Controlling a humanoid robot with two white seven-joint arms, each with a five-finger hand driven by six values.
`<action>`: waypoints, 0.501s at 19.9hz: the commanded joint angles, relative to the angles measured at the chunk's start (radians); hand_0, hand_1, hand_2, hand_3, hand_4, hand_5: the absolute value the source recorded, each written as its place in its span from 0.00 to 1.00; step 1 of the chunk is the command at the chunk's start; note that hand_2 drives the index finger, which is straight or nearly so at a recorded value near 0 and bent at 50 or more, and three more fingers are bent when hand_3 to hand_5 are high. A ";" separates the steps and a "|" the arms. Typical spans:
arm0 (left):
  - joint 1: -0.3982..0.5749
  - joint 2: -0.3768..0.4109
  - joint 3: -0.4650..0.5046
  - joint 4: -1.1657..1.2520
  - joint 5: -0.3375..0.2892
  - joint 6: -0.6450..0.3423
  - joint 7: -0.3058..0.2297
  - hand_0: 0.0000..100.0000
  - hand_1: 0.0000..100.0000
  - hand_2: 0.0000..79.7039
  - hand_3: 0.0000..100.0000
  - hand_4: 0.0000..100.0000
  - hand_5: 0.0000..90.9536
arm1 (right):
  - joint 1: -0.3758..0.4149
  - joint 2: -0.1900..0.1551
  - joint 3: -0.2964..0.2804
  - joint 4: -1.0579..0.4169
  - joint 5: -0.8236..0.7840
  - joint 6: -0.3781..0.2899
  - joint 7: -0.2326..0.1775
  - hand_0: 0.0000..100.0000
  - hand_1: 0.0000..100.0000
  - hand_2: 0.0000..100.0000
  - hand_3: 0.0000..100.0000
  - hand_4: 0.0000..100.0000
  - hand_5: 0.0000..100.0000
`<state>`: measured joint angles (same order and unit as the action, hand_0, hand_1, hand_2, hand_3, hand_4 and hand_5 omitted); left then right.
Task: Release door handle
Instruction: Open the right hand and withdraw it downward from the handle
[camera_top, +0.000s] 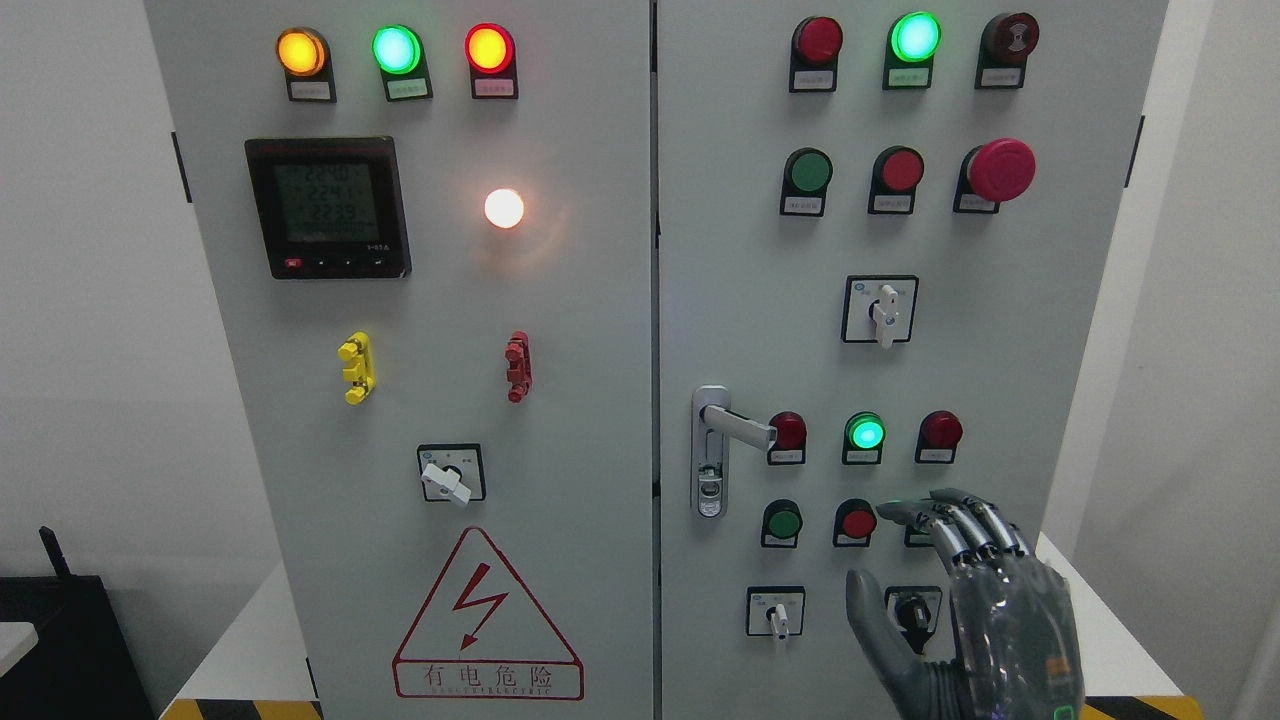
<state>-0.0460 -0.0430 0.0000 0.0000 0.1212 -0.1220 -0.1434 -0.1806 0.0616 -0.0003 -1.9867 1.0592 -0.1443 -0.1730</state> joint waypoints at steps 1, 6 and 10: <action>0.000 0.000 0.011 0.017 0.000 0.001 0.001 0.12 0.39 0.00 0.00 0.00 0.00 | -0.008 -0.025 -0.046 -0.026 -0.008 0.000 0.004 0.44 0.12 0.00 0.06 0.00 0.00; 0.000 0.000 0.011 0.017 0.000 0.001 0.001 0.12 0.39 0.00 0.00 0.00 0.00 | -0.007 -0.023 -0.044 -0.026 -0.008 0.000 0.004 0.43 0.13 0.01 0.08 0.00 0.00; 0.000 0.000 0.011 0.017 0.000 0.001 0.001 0.12 0.39 0.00 0.00 0.00 0.00 | -0.008 -0.023 -0.044 -0.026 -0.008 0.000 0.004 0.43 0.13 0.01 0.09 0.00 0.00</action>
<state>-0.0460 -0.0430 0.0000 0.0000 0.1212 -0.1220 -0.1434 -0.1869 0.0469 -0.0266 -2.0018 1.0521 -0.1444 -0.1693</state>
